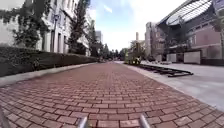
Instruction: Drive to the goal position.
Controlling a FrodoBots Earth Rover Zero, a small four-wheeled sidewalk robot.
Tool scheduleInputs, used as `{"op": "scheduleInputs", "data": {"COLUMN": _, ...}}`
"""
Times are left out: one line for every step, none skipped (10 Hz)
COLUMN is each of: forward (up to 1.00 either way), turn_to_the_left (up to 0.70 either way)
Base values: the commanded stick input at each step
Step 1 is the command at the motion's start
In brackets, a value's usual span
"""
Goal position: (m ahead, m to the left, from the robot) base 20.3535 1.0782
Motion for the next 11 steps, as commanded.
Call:
{"op": "scheduleInputs", "data": {"forward": 0.70, "turn_to_the_left": 0.00}}
{"op": "scheduleInputs", "data": {"forward": 0.70, "turn_to_the_left": 0.00}}
{"op": "scheduleInputs", "data": {"forward": 0.70, "turn_to_the_left": 0.00}}
{"op": "scheduleInputs", "data": {"forward": 0.70, "turn_to_the_left": 0.00}}
{"op": "scheduleInputs", "data": {"forward": 0.70, "turn_to_the_left": 0.00}}
{"op": "scheduleInputs", "data": {"forward": 0.70, "turn_to_the_left": 0.00}}
{"op": "scheduleInputs", "data": {"forward": 0.70, "turn_to_the_left": 0.00}}
{"op": "scheduleInputs", "data": {"forward": 0.70, "turn_to_the_left": 0.00}}
{"op": "scheduleInputs", "data": {"forward": 0.70, "turn_to_the_left": 0.00}}
{"op": "scheduleInputs", "data": {"forward": 0.70, "turn_to_the_left": 0.00}}
{"op": "scheduleInputs", "data": {"forward": 0.70, "turn_to_the_left": 0.00}}
